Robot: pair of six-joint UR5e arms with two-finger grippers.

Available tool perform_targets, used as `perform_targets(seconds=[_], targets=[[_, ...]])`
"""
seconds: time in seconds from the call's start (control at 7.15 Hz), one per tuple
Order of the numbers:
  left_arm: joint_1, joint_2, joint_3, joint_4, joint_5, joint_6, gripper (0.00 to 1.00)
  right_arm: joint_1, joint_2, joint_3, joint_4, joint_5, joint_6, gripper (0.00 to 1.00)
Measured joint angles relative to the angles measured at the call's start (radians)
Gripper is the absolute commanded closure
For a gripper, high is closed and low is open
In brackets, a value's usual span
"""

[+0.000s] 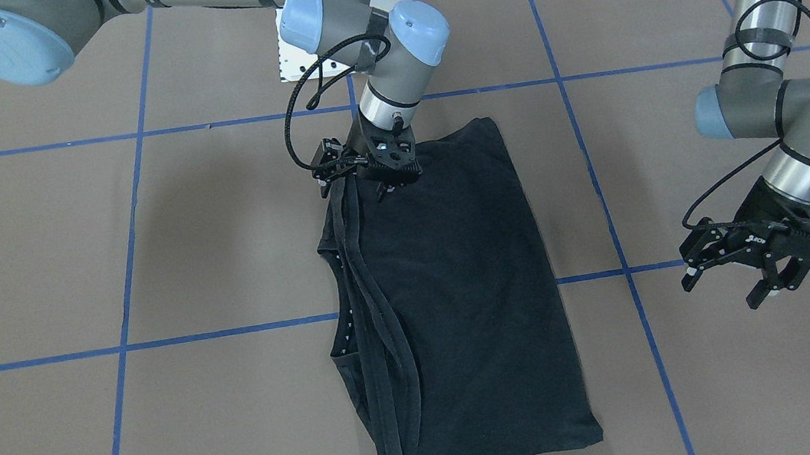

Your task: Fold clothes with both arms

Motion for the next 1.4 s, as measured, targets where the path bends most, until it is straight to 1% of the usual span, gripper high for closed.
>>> perform_targets(seconds=[0.28,0.56,0.7,0.84,1.12,1.26,1.4], targets=[[0.0,0.0,-0.001,0.0,0.0,-0.001,0.0,-0.009,-0.006,-0.024,-0.029,-0.005,0.005,0.0],[0.001,0.0,0.0,0.0,0.0,0.0,0.0,-0.009,-0.011,-0.004,-0.09,-0.007,-0.013,0.0],[0.001,-0.001,0.0,0.0,0.0,0.0,0.0,-0.009,-0.027,0.03,-0.119,-0.008,-0.026,0.0],[0.001,0.0,0.0,0.0,0.0,0.0,0.0,-0.008,-0.068,0.09,-0.141,-0.012,-0.035,0.0],[0.001,0.0,-0.001,0.0,0.0,-0.001,0.0,-0.006,-0.205,0.251,-0.159,-0.03,-0.067,0.0],[0.001,0.0,-0.002,0.0,0.0,-0.001,0.0,0.002,-0.249,0.303,-0.16,-0.036,-0.09,0.0],[0.0,0.0,-0.003,0.0,0.0,-0.001,0.0,0.018,-0.263,0.328,-0.157,-0.04,-0.111,0.0]])
